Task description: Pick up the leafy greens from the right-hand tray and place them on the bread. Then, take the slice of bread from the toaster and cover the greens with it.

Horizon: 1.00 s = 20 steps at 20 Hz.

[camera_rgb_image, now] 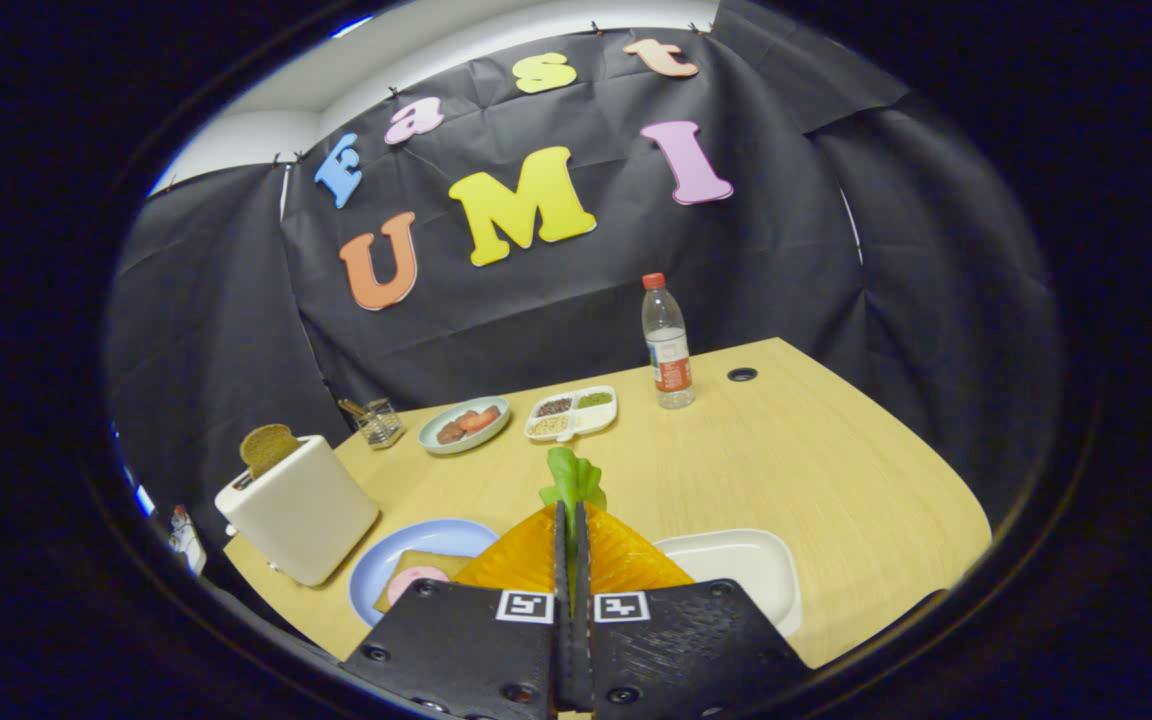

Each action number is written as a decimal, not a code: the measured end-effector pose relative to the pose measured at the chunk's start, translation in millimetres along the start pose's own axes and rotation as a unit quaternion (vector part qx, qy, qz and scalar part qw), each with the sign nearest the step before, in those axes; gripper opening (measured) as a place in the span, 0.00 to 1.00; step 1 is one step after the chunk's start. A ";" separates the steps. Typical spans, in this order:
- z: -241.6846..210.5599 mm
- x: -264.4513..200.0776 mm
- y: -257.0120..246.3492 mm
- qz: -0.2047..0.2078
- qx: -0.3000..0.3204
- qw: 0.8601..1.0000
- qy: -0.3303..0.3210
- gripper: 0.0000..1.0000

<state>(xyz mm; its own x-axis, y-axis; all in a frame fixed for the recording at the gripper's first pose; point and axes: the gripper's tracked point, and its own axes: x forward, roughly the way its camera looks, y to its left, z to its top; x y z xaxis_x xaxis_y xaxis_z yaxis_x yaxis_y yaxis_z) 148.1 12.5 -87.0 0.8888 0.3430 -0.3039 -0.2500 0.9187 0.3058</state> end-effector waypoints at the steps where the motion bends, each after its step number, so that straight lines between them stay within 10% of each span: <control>1: 1.4 -0.5 10.2 0.005 0.000 1.000 -0.003 0.00; 20: -54.9 49.7 114.1 -0.031 -0.119 0.992 0.006 0.00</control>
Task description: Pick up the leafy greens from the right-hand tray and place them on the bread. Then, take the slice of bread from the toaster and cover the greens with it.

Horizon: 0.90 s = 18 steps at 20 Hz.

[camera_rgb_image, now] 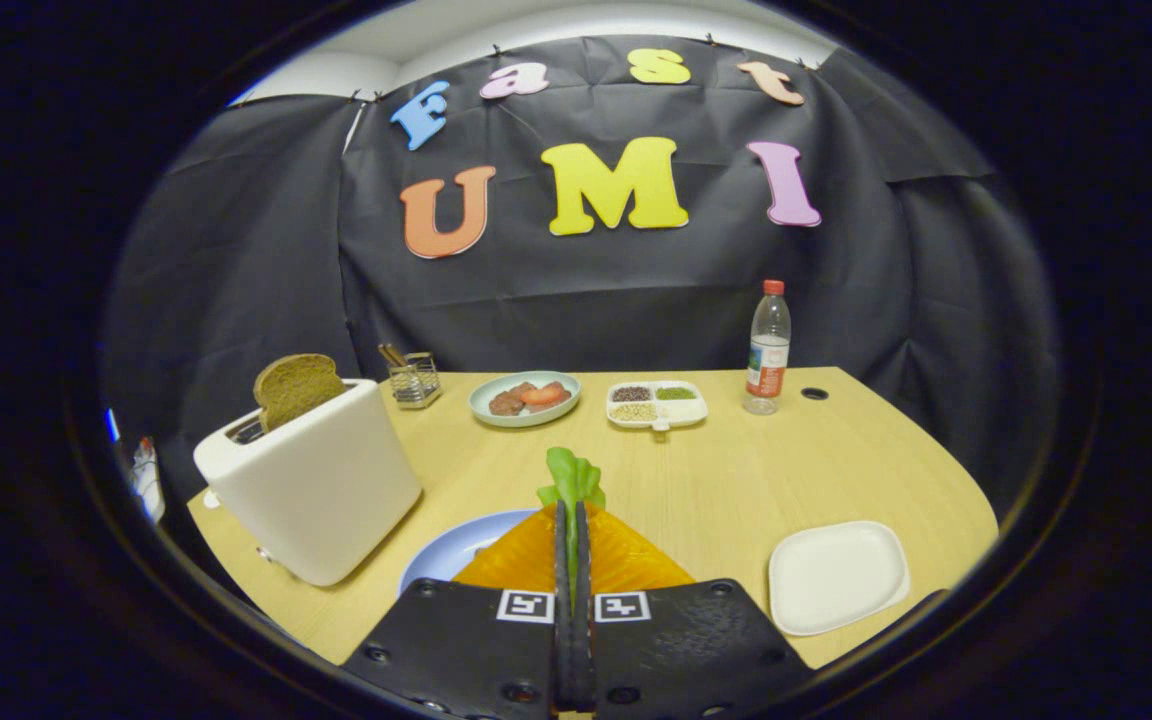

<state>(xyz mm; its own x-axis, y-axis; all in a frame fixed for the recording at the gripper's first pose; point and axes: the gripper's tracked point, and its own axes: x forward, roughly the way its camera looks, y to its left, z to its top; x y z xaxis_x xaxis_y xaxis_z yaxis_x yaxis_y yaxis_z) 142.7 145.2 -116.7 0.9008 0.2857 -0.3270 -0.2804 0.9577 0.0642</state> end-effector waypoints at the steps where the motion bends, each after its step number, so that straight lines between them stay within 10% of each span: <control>1: -2.3 1.0 3.9 -0.004 -0.004 1.000 -0.001 0.00; 10: -23.9 13.5 49.1 0.037 0.053 0.998 0.017 0.01; 18: -33.0 10.3 63.8 0.054 0.062 0.996 0.030 0.22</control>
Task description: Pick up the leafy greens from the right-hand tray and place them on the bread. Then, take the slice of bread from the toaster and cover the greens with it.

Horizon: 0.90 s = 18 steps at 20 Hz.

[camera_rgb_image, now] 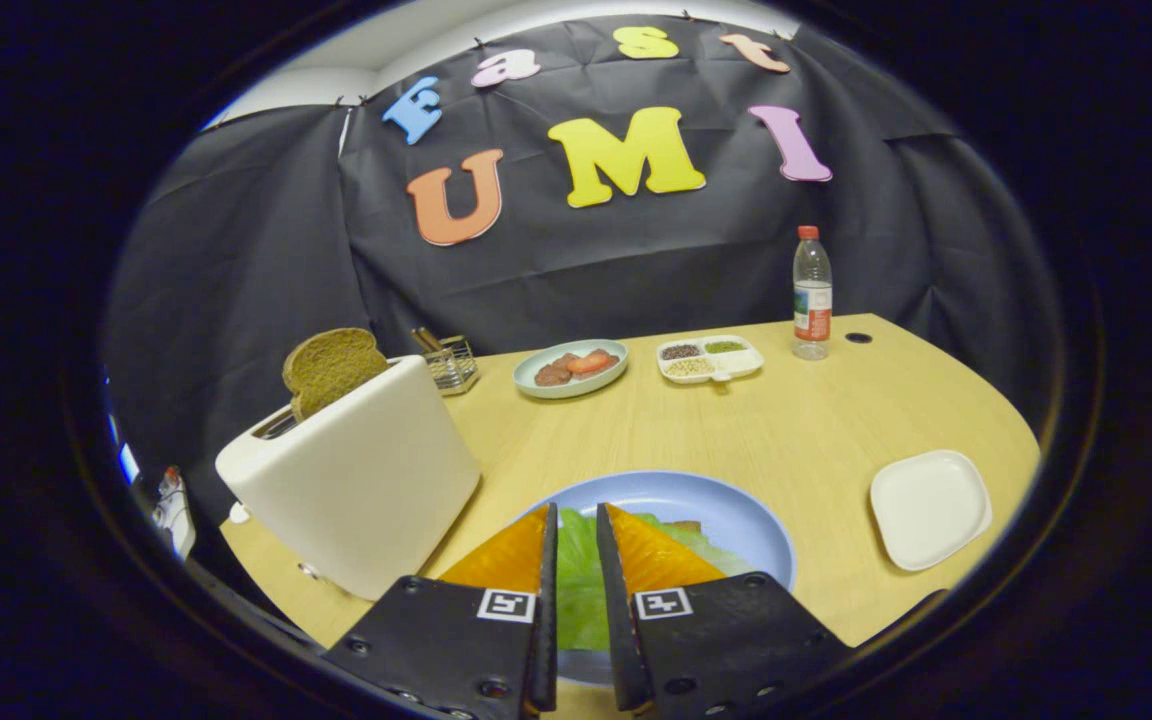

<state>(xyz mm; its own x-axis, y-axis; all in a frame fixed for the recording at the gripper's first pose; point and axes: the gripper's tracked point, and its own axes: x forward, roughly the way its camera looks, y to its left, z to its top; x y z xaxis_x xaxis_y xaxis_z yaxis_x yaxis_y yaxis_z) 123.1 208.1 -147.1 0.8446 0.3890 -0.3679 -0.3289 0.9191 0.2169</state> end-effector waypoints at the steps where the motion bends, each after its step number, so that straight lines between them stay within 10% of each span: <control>1: 1.8 -2.8 -1.5 -0.003 -0.003 1.000 -0.003 0.28; 9: 35.4 -38.0 -4.3 -0.038 -0.028 0.996 -0.073 0.91; 18: 114.9 -91.1 55.0 -0.070 -0.073 0.977 -0.189 0.96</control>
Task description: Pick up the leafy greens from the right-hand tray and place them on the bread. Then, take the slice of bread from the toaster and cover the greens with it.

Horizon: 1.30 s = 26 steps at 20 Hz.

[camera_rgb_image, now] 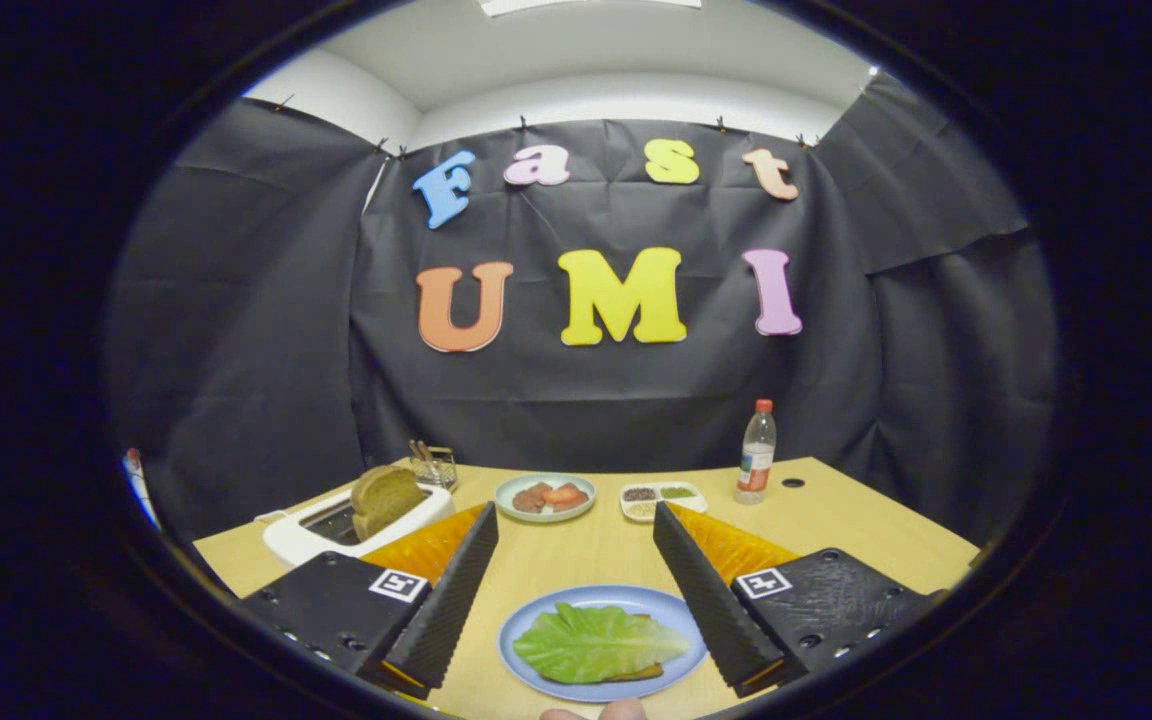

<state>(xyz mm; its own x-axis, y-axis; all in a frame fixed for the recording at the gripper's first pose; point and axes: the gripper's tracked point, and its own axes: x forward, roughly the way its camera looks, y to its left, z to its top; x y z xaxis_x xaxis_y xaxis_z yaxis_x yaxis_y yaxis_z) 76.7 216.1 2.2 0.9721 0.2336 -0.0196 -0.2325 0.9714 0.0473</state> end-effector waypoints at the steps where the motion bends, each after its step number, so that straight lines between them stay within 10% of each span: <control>1: 3.4 1.0 11.4 0.002 0.004 1.000 -0.002 0.96; 20: -60.2 81.3 162.4 0.002 -0.012 0.995 0.100 0.95; 26: -69.6 95.6 163.0 -0.024 -0.007 0.992 0.125 0.67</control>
<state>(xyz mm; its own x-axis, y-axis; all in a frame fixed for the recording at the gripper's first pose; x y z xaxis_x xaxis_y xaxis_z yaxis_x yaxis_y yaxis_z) 129.6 399.7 -61.5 0.9446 0.1877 -0.2694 -0.1876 0.9819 0.0265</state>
